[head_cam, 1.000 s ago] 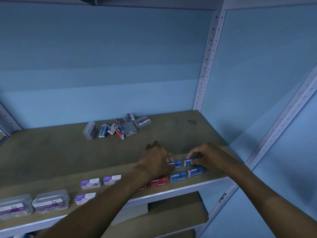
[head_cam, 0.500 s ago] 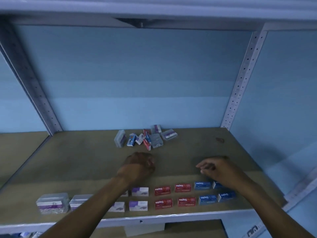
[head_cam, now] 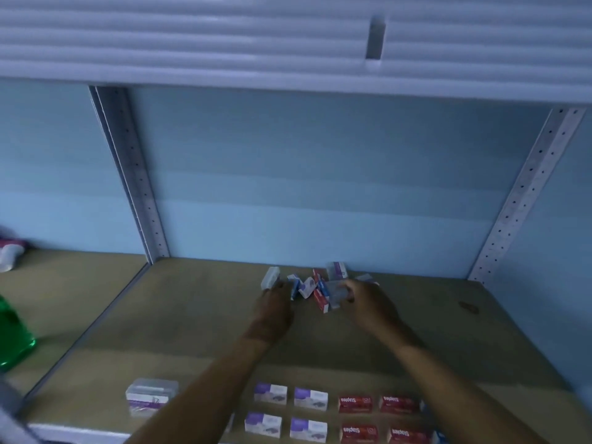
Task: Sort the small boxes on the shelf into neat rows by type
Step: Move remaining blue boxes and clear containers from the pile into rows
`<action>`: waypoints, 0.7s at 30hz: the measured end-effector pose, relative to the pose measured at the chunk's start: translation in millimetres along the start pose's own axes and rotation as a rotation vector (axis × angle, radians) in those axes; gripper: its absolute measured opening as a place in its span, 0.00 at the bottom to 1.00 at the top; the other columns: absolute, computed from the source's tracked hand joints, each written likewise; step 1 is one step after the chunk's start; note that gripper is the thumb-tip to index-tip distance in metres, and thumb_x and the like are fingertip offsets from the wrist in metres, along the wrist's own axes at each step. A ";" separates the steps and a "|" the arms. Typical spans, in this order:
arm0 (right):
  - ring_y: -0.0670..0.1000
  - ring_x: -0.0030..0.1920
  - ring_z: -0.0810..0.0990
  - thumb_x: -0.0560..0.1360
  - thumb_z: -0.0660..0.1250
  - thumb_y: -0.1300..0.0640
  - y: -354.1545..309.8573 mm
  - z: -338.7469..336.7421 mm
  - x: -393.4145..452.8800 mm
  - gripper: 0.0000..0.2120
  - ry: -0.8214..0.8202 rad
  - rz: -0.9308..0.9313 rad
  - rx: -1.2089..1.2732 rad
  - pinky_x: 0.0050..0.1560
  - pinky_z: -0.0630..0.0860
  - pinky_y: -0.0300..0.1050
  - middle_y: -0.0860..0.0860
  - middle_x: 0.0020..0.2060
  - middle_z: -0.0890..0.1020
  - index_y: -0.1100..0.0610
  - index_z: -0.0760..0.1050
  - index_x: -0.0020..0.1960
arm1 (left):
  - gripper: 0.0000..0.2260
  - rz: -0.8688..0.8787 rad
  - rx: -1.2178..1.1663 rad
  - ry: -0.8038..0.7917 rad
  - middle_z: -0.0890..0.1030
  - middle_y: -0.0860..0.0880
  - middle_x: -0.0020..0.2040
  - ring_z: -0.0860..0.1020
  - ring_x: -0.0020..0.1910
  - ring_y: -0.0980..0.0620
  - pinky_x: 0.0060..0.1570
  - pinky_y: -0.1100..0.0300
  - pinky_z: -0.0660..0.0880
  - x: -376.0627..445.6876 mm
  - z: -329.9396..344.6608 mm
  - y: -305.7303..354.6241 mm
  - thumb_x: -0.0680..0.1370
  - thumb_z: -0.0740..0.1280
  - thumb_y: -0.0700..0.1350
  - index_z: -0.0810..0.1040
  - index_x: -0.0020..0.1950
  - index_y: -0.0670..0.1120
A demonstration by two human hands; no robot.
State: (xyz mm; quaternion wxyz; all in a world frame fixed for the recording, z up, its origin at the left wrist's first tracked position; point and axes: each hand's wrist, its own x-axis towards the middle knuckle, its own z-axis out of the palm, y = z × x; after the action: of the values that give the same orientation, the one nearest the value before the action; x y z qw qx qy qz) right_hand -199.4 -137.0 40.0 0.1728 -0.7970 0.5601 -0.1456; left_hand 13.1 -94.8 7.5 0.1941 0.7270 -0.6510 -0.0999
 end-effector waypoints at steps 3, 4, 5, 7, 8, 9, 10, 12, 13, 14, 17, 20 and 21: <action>0.56 0.62 0.80 0.77 0.65 0.62 -20.5 0.6 28.3 0.27 -0.067 -0.062 -0.139 0.57 0.75 0.47 0.54 0.64 0.79 0.45 0.69 0.74 | 0.19 0.031 0.076 0.019 0.76 0.47 0.66 0.78 0.60 0.44 0.57 0.49 0.78 19.5 3.6 -5.4 0.77 0.65 0.38 0.73 0.67 0.51; 0.58 0.65 0.77 0.78 0.64 0.62 -26.6 0.2 35.5 0.28 -0.098 -0.067 -0.193 0.59 0.73 0.48 0.54 0.67 0.75 0.45 0.67 0.75 | 0.18 0.053 0.102 0.010 0.76 0.47 0.66 0.78 0.60 0.44 0.57 0.48 0.78 24.1 3.0 -6.5 0.77 0.64 0.38 0.73 0.66 0.51; 0.60 0.68 0.75 0.80 0.63 0.61 -29.0 2.1 43.3 0.27 -0.126 -0.057 -0.225 0.61 0.71 0.49 0.55 0.70 0.72 0.46 0.65 0.76 | 0.19 0.077 0.131 -0.006 0.74 0.47 0.67 0.77 0.61 0.44 0.58 0.48 0.77 28.1 2.2 -7.5 0.77 0.64 0.39 0.72 0.68 0.50; 0.62 0.71 0.71 0.82 0.60 0.58 -29.5 9.8 58.6 0.24 -0.191 -0.008 -0.250 0.62 0.69 0.51 0.57 0.74 0.68 0.49 0.62 0.77 | 0.23 0.088 0.188 -0.062 0.70 0.46 0.72 0.75 0.66 0.44 0.61 0.49 0.76 34.3 1.6 -9.7 0.78 0.65 0.39 0.67 0.73 0.48; 0.62 0.71 0.71 0.83 0.59 0.55 -28.2 12.7 64.4 0.24 -0.215 0.026 -0.262 0.63 0.70 0.52 0.58 0.75 0.67 0.50 0.62 0.78 | 0.25 0.076 0.214 -0.083 0.68 0.47 0.74 0.74 0.67 0.44 0.61 0.49 0.76 37.0 1.7 -11.2 0.78 0.65 0.39 0.64 0.74 0.47; 0.62 0.71 0.72 0.82 0.58 0.51 -23.0 17.6 71.4 0.24 -0.237 0.035 -0.284 0.64 0.71 0.54 0.58 0.75 0.68 0.49 0.62 0.78 | 0.27 0.068 0.232 -0.089 0.67 0.47 0.74 0.74 0.66 0.43 0.60 0.49 0.76 39.1 2.5 -12.2 0.78 0.66 0.40 0.63 0.75 0.48; 0.61 0.69 0.74 0.81 0.57 0.47 -19.2 20.6 76.3 0.25 -0.265 0.038 -0.284 0.65 0.73 0.55 0.57 0.74 0.71 0.48 0.63 0.77 | 0.27 0.061 0.245 -0.094 0.67 0.48 0.75 0.75 0.66 0.43 0.59 0.49 0.77 40.1 2.4 -12.7 0.78 0.66 0.40 0.62 0.75 0.48; 0.61 0.67 0.76 0.80 0.58 0.45 -13.5 27.4 82.3 0.25 -0.287 0.026 -0.284 0.65 0.75 0.56 0.57 0.74 0.71 0.48 0.65 0.76 | 0.26 0.064 0.275 -0.110 0.67 0.50 0.74 0.75 0.65 0.43 0.57 0.49 0.77 41.3 3.1 -13.1 0.78 0.65 0.40 0.62 0.75 0.49; 0.62 0.68 0.75 0.81 0.59 0.49 -15.3 28.5 83.2 0.23 -0.291 0.020 -0.291 0.65 0.75 0.56 0.58 0.74 0.70 0.49 0.65 0.75 | 0.26 0.071 0.284 -0.111 0.68 0.50 0.74 0.75 0.66 0.44 0.57 0.48 0.77 41.6 3.6 -13.3 0.78 0.65 0.41 0.62 0.75 0.50; 0.63 0.68 0.75 0.81 0.59 0.53 -19.8 27.7 81.4 0.21 -0.275 0.027 -0.298 0.64 0.75 0.55 0.59 0.74 0.69 0.50 0.67 0.75 | 0.26 0.078 0.292 -0.115 0.68 0.50 0.73 0.74 0.66 0.44 0.57 0.47 0.78 41.1 4.3 -13.1 0.79 0.64 0.41 0.62 0.75 0.50; 0.62 0.64 0.78 0.80 0.60 0.56 -26.7 26.6 75.7 0.19 -0.225 0.043 -0.276 0.61 0.77 0.53 0.59 0.69 0.74 0.49 0.71 0.71 | 0.20 0.098 0.318 -0.106 0.72 0.50 0.70 0.77 0.64 0.44 0.54 0.47 0.79 40.5 6.1 -12.0 0.81 0.61 0.43 0.66 0.73 0.50; 0.61 0.62 0.79 0.80 0.62 0.56 -23.6 27.6 72.7 0.18 -0.194 0.006 -0.283 0.58 0.76 0.51 0.58 0.66 0.76 0.48 0.71 0.69 | 0.15 0.107 0.342 -0.070 0.74 0.49 0.67 0.79 0.60 0.44 0.52 0.49 0.79 41.0 7.0 -11.4 0.81 0.61 0.44 0.70 0.68 0.50; 0.61 0.62 0.79 0.80 0.62 0.56 -23.1 28.1 71.5 0.18 -0.182 0.003 -0.269 0.58 0.77 0.51 0.57 0.66 0.76 0.48 0.71 0.69 | 0.14 0.113 0.343 -0.061 0.75 0.48 0.66 0.79 0.60 0.44 0.51 0.49 0.79 41.1 8.0 -11.9 0.81 0.62 0.44 0.71 0.68 0.49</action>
State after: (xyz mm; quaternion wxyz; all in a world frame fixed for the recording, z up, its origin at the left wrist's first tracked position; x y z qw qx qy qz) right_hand -144.4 -194.0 27.6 0.1148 -0.8220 0.5578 0.0040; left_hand 26.2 -135.6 -0.3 0.0531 0.7082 -0.7040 0.0016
